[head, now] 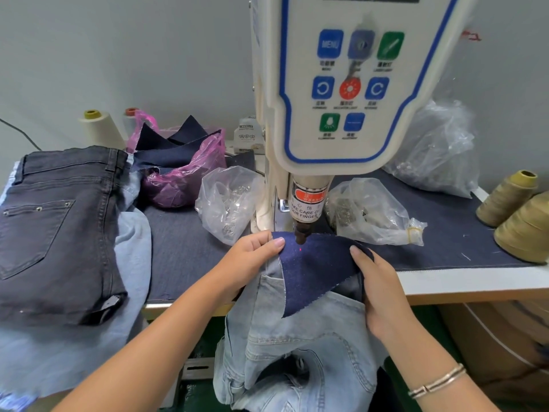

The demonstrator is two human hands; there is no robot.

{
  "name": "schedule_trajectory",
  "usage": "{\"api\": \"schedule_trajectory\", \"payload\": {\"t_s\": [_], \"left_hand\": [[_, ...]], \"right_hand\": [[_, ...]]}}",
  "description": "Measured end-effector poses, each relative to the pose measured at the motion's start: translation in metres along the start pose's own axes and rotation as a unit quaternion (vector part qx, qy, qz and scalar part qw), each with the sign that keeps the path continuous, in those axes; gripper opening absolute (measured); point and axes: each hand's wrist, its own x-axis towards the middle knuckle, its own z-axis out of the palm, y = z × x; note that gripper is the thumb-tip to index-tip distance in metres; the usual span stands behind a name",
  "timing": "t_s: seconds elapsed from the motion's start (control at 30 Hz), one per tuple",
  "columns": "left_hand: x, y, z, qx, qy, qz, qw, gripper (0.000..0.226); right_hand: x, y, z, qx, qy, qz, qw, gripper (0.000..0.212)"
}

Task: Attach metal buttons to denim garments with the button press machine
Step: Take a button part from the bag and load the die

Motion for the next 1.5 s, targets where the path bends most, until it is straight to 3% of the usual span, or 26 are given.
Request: {"api": "schedule_trajectory", "payload": {"t_s": [0.1,0.3,0.43,0.7,1.5], "left_hand": [[-0.001,-0.001,0.0,-0.026,0.009,-0.002,1.0,0.056],[0.001,-0.002,0.001,-0.04,0.019,-0.024,0.999,0.044],[0.001,-0.001,0.0,-0.056,0.016,-0.02,0.998,0.054],[0.004,-0.007,0.0,-0.039,0.037,0.009,0.999,0.025],[0.003,-0.012,-0.004,-0.07,0.017,0.01,0.997,0.024]], "right_hand": [[0.0,0.0,0.001,-0.019,0.014,-0.004,1.0,0.021],[-0.003,0.001,-0.001,-0.003,0.031,-0.005,0.999,0.02],[-0.001,0.0,0.002,-0.007,0.028,-0.005,1.0,0.02],[0.002,0.0,0.0,0.012,0.023,0.019,0.999,0.018],[0.008,0.0,0.001,-0.002,0.036,0.021,0.999,0.018]]}}
